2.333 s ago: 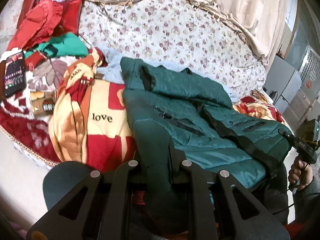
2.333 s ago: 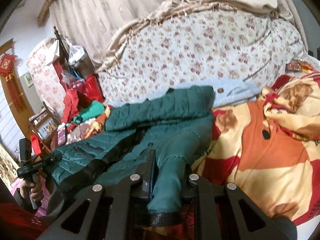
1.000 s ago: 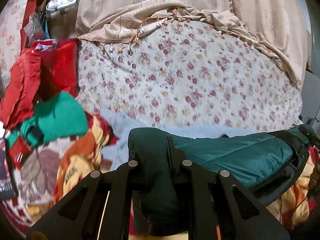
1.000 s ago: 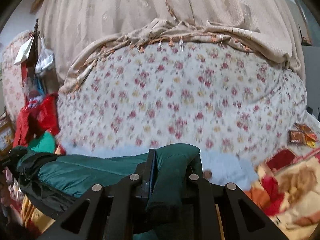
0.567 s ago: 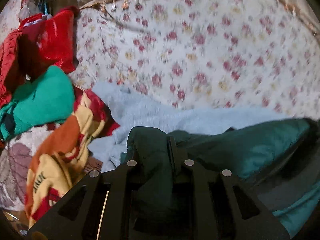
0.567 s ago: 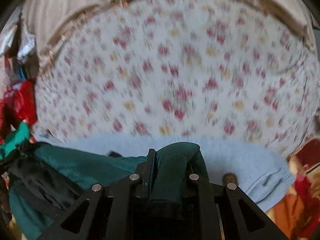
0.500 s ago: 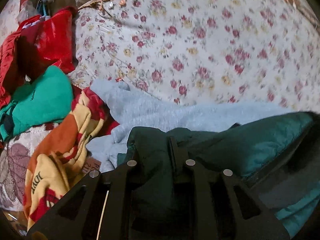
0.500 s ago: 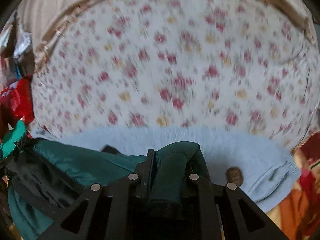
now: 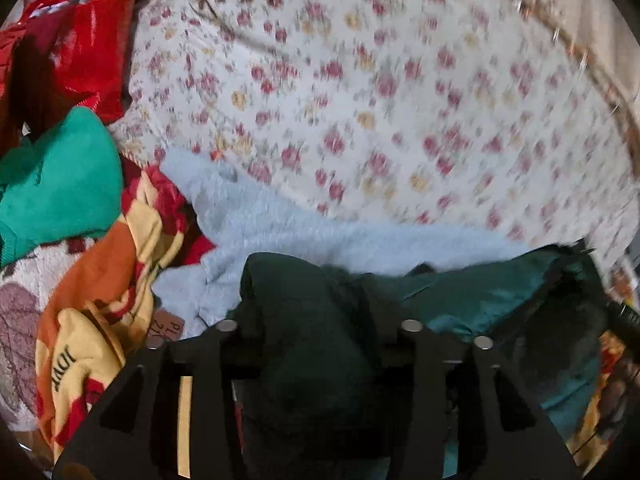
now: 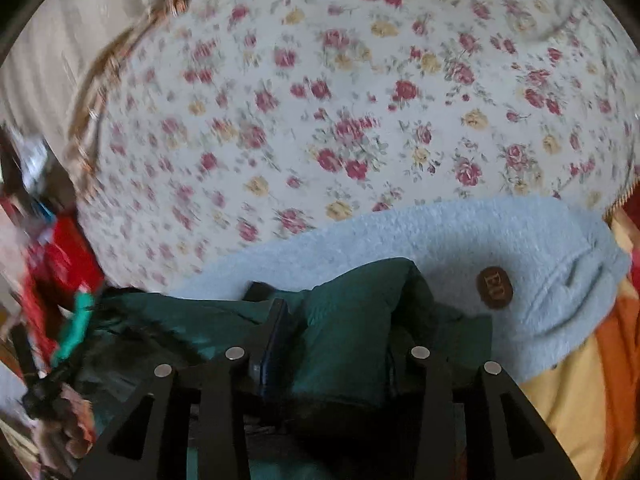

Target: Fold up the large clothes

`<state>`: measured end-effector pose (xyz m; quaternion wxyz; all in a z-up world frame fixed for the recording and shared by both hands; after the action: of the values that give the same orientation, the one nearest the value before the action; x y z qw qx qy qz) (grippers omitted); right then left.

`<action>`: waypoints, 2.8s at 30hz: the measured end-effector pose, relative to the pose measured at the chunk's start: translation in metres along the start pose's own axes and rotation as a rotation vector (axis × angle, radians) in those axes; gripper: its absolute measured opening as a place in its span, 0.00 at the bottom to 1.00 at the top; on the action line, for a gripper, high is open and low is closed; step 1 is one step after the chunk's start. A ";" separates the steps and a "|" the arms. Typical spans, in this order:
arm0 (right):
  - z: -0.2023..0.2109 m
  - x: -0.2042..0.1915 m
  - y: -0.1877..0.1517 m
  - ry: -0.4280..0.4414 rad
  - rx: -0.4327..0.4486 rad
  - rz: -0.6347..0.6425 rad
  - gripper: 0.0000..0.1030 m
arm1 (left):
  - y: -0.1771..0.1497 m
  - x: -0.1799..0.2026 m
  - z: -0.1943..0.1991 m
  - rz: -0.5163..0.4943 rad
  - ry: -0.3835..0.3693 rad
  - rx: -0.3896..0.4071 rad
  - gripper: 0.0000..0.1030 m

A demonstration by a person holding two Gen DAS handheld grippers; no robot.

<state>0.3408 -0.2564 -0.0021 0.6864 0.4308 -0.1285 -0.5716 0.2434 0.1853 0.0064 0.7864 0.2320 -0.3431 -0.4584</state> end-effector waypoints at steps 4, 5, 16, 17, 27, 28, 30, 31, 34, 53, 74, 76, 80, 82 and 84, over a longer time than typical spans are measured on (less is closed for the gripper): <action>0.034 -0.014 -0.004 -0.004 0.068 0.049 0.37 | 0.006 -0.002 0.034 -0.030 0.050 0.170 0.81; 0.041 -0.017 -0.006 -0.009 0.079 0.065 0.37 | 0.007 -0.002 0.037 -0.031 0.044 0.177 0.81; 0.049 -0.050 -0.029 -0.050 0.010 0.221 0.37 | -0.010 -0.001 0.050 -0.001 0.072 0.180 0.81; 0.045 -0.055 -0.031 -0.035 -0.012 0.238 0.37 | -0.011 -0.002 0.058 0.028 0.070 0.207 0.81; 0.004 -0.051 -0.029 -0.055 -0.096 0.242 0.37 | -0.021 0.017 0.010 -0.023 0.096 0.058 0.80; 0.001 -0.050 -0.026 -0.052 -0.093 0.234 0.37 | -0.022 0.024 0.002 -0.055 0.121 0.054 0.81; -0.007 -0.047 -0.020 -0.054 -0.087 0.230 0.37 | -0.024 0.038 -0.008 -0.119 0.174 0.070 0.80; -0.012 -0.046 -0.018 -0.054 -0.084 0.232 0.37 | -0.026 0.042 -0.013 -0.143 0.190 0.067 0.81; -0.029 -0.038 -0.020 -0.056 -0.119 0.235 0.37 | -0.034 0.050 -0.033 -0.207 0.251 0.038 0.81; -0.058 -0.033 -0.042 -0.079 -0.128 0.340 0.39 | -0.053 0.036 -0.066 -0.182 0.255 -0.008 0.83; -0.057 -0.034 -0.043 -0.082 -0.108 0.349 0.40 | -0.054 0.036 -0.063 -0.190 0.272 0.012 0.85; -0.057 -0.034 -0.044 -0.081 -0.108 0.349 0.40 | -0.055 0.037 -0.061 -0.194 0.285 0.020 0.85; -0.056 -0.034 -0.043 -0.073 -0.105 0.347 0.40 | -0.058 0.051 -0.045 -0.233 0.326 0.062 0.85; -0.055 -0.034 -0.043 -0.071 -0.105 0.346 0.40 | -0.063 0.065 -0.031 -0.296 0.329 0.095 0.85; -0.054 -0.033 -0.043 -0.068 -0.105 0.344 0.40 | -0.061 0.068 -0.018 -0.311 0.317 0.125 0.85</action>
<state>0.3380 -0.2017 -0.0556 0.7908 0.3465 -0.1932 -0.4660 0.2461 0.0971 -0.0249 0.7343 0.3996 -0.2030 -0.5098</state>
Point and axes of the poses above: each gripper's, at about its wrist camera, not at the fingertips, and z roughly against the way its jaws point, x to its right, y to its top, the point moved 2 cm from there along -z, roughly the way its jaws point, and after that the axes turned 10 degrees about z, right-handed, at the moved point
